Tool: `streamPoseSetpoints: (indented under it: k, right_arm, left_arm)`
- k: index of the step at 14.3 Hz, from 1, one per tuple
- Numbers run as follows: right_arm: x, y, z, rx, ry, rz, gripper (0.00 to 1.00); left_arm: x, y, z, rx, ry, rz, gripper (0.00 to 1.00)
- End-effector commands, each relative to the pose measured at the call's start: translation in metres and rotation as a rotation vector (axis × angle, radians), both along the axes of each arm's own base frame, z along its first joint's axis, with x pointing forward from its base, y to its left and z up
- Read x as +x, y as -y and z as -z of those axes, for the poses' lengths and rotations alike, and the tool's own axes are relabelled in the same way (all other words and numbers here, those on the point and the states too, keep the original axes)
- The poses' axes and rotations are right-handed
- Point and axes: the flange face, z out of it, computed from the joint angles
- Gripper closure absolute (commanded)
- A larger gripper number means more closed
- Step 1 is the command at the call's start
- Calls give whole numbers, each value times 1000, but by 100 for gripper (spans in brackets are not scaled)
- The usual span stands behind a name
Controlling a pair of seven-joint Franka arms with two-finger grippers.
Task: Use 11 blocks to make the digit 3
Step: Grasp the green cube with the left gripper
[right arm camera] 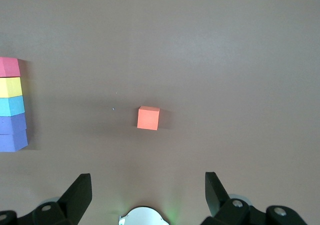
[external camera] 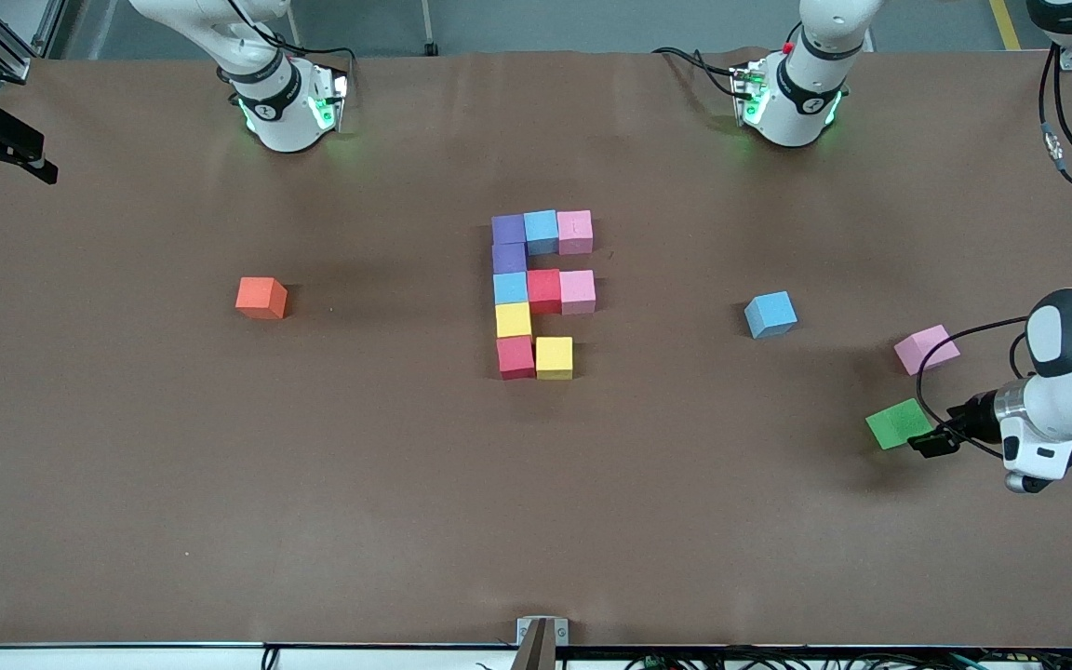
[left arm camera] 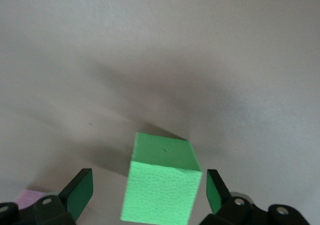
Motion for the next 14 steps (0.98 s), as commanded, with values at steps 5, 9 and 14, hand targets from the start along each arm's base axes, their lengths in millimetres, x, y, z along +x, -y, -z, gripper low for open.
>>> streamPoseSetpoints:
  k: [5, 9, 14]
  right_arm:
    - [-13, 11, -3, -17, -10, 0, 0]
    - [-11, 9, -3, -29, -5, -11, 0]
    - [-13, 6, -2, -30, -16, -17, 0]
  left_arm:
    - [0, 3, 10, -32, -5, -9, 0]
    - [1, 9, 20, -19, -19, -2, 0]
    - [0, 13, 29, -30, -32, 4, 9]
